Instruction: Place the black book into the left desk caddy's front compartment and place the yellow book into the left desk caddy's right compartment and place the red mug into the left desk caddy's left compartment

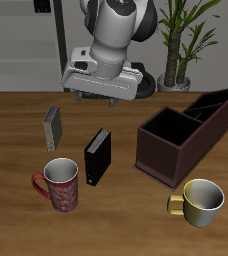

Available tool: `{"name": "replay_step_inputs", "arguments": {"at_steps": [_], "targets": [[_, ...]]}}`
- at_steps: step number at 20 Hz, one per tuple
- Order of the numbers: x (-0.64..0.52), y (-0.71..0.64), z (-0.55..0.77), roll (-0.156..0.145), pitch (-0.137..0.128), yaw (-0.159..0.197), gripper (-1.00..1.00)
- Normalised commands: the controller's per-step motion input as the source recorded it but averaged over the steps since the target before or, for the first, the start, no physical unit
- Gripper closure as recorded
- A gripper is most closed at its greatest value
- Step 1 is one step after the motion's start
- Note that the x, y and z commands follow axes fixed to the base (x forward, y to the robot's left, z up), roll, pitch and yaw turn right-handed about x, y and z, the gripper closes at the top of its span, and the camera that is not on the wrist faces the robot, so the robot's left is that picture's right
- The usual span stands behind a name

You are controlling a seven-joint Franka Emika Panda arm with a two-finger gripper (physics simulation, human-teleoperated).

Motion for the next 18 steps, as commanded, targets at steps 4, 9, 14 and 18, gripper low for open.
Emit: {"name": "replay_step_inputs", "arguments": {"at_steps": [4, 9, 14, 18], "targets": [[0.22, 0.02, -0.13, 0.019, -0.06, -0.039, -1.0], [0.2, 0.03, -0.19, 0.036, -0.037, -0.056, -1.0], [0.11, 0.01, -0.16, 0.02, -0.039, -0.04, -1.0], [0.16, 0.03, -0.26, 0.04, -0.015, -0.026, -1.0]]}}
